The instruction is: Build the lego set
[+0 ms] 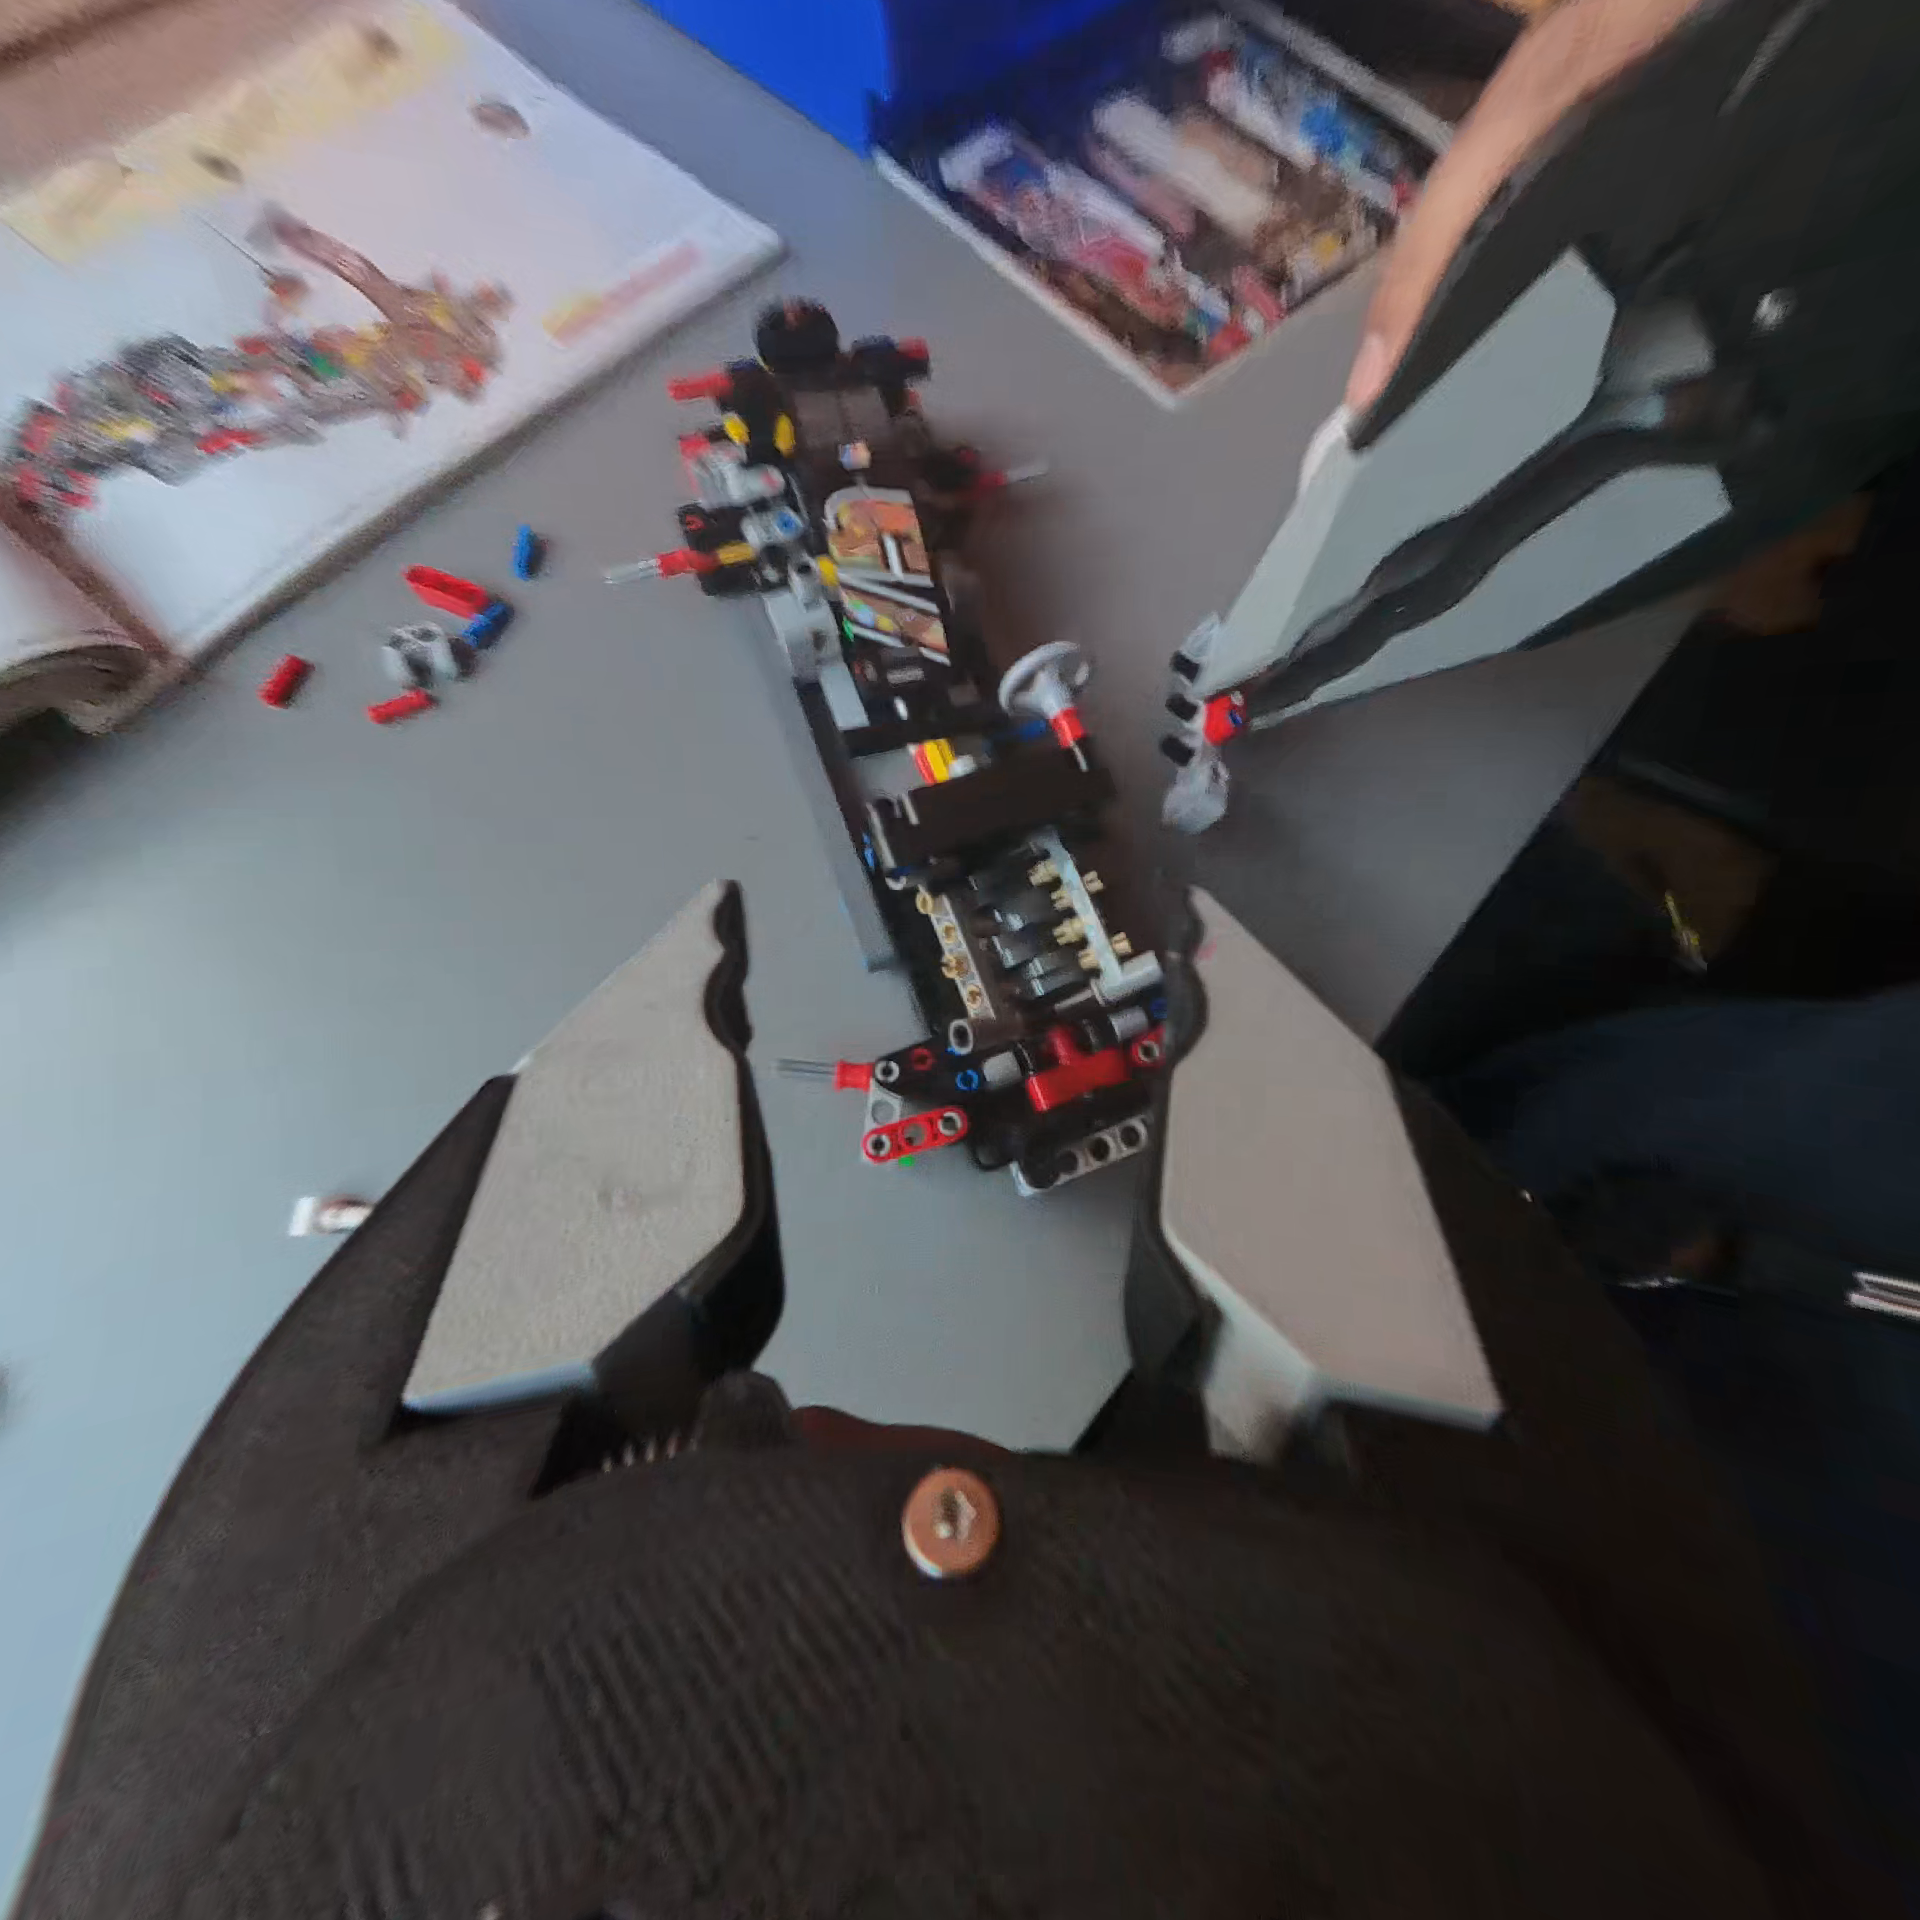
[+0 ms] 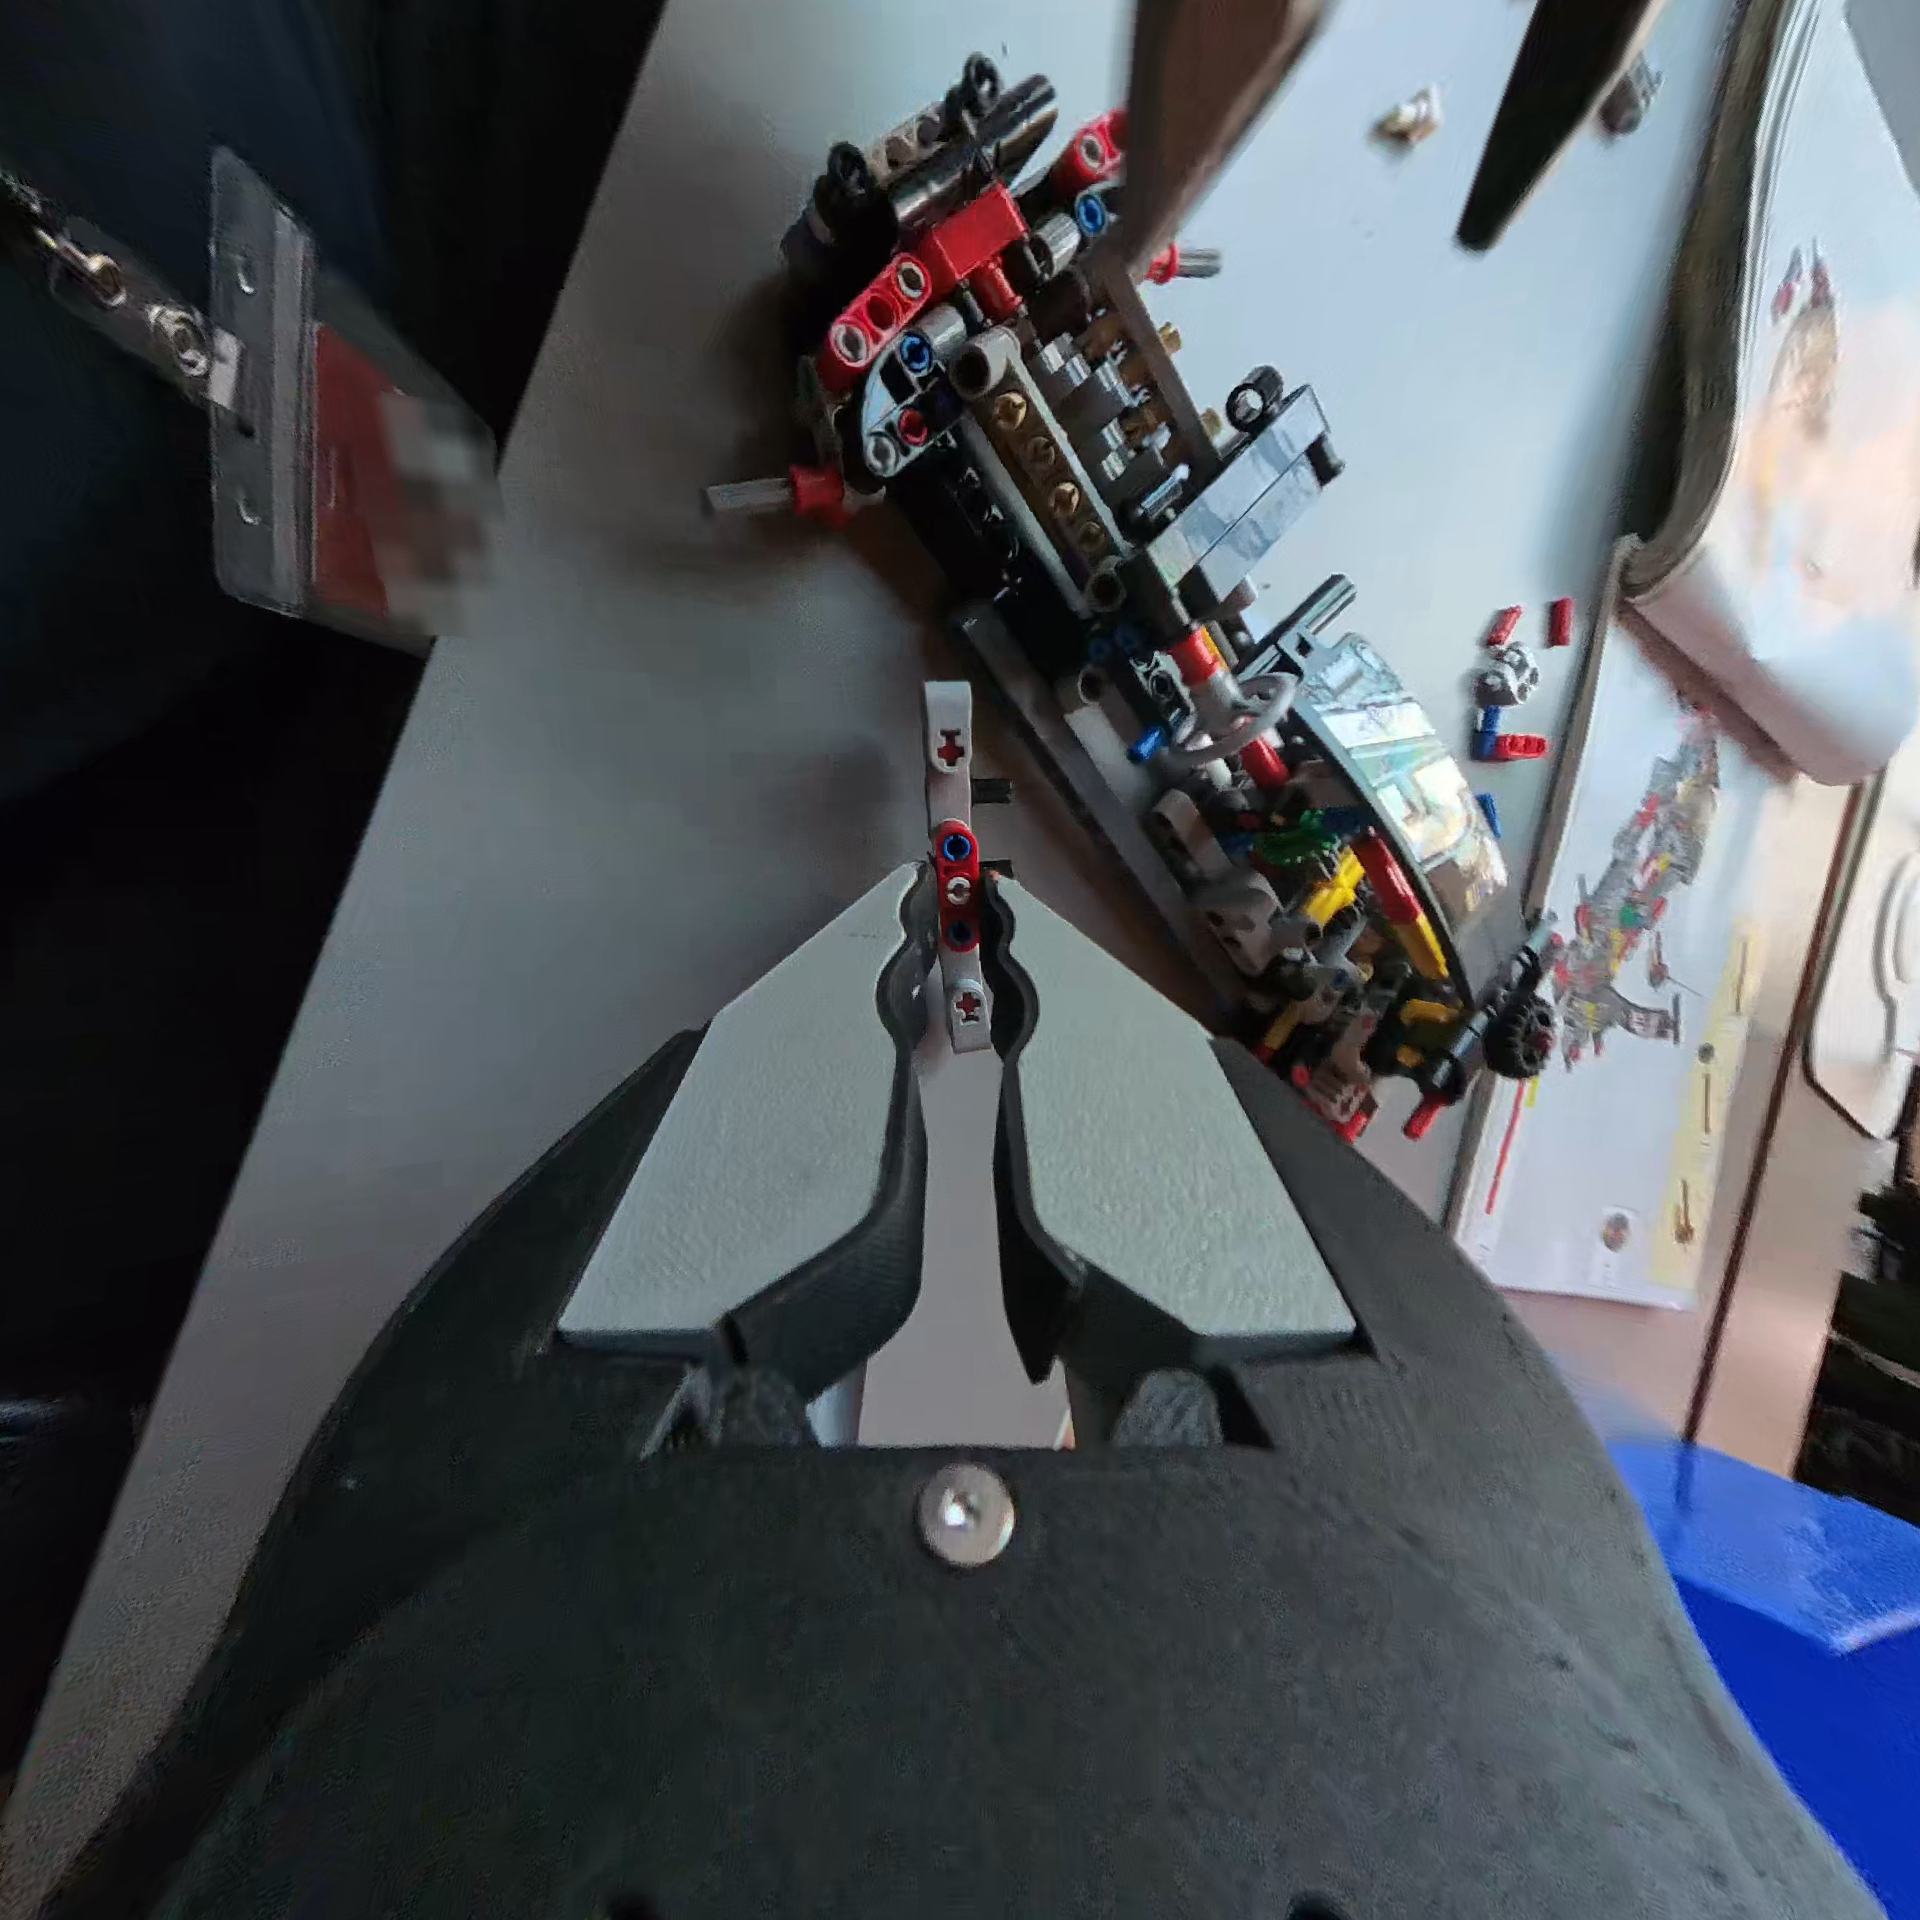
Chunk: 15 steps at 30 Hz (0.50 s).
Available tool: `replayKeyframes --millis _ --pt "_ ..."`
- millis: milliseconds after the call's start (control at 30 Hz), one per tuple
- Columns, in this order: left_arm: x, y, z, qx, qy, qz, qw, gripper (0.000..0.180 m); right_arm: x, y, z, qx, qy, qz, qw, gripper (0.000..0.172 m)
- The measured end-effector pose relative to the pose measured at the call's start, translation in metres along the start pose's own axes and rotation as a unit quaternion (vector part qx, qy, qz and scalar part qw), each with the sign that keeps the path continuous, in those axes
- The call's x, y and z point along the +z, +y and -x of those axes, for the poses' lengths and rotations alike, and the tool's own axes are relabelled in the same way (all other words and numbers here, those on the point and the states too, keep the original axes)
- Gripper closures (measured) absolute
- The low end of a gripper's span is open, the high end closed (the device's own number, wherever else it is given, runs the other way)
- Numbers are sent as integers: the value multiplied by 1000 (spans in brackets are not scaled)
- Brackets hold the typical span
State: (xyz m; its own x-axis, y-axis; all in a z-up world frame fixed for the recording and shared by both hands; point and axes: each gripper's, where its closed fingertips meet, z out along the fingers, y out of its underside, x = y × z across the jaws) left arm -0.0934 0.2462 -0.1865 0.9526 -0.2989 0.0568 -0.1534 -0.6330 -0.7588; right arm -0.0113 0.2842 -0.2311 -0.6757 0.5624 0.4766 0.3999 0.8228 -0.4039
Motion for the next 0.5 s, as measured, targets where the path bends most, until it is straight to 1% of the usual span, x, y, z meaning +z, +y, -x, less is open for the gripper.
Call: replayKeyframes --millis 33,67,133,167,200,233,300,367,500 --pt "9 6 -4 -1 15 29 999 91 4 -1 -2 0 -7 -8 1000 167" --pt "17 8 -7 1 24 40 999 92 6 -1 -1 -1 -19 -15 1000 166" --pt "28 11 -7 19 20 53 998 93 9 -2 -2 0 -37 -26 999 166" --pt "32 10 -8 23 18 56 998 95 9 -1 -2 1 -46 -31 998 166" --pt "35 9 -8 29 19 57 998 100 9 -1 -2 3 -56 -37 998 166" --pt "38 12 -7 40 18 68 997 107 9 -1 -2 5 -65 -42 997 166" --pt "44 24 -6 65 22 107 992 115 9 -2 1 9 -92 -53 994 166" --pt "45 24 -4 72 37 115 990 116 10 -3 1 10 -108 -61 992 166" --pt "40 28 15 134 89 141 977 116 15 -9 -3 22 -127 -80 988 166"
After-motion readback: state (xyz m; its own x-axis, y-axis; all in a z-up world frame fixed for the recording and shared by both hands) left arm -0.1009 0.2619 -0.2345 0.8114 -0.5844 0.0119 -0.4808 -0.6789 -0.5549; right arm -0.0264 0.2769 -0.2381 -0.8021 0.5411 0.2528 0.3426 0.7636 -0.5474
